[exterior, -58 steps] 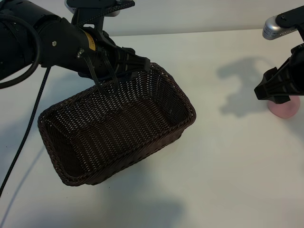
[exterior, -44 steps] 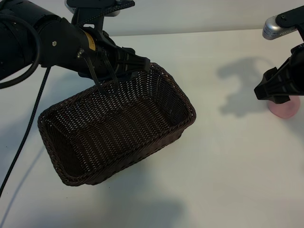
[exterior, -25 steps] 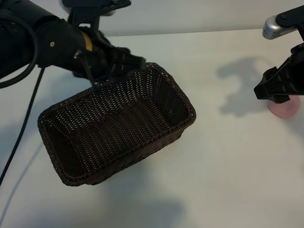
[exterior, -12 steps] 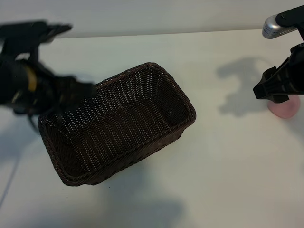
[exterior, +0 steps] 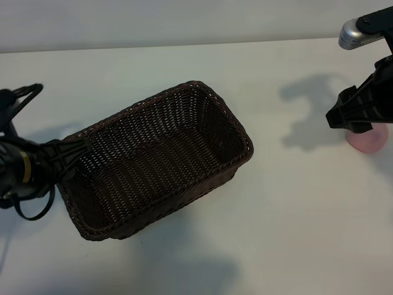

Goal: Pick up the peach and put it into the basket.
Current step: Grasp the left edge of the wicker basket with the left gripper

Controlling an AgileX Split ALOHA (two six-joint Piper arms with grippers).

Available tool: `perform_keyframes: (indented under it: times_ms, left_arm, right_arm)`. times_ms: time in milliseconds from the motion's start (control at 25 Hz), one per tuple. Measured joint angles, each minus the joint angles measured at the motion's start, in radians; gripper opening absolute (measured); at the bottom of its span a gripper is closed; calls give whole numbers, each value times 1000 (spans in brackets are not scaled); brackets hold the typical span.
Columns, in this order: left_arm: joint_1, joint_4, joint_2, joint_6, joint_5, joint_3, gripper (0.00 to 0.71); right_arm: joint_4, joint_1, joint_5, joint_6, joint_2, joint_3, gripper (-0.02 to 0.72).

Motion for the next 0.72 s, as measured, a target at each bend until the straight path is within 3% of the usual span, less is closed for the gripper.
perform_keyframes:
  times_ms: [360, 720]
  left_arm:
    - [0, -19, 5, -35, -5, 10, 554]
    - [0, -53, 138, -35, -26, 10, 553]
  right_arm:
    - [0, 0, 0, 0, 0, 0, 595]
    - [1, 0, 5, 0, 0, 0, 595]
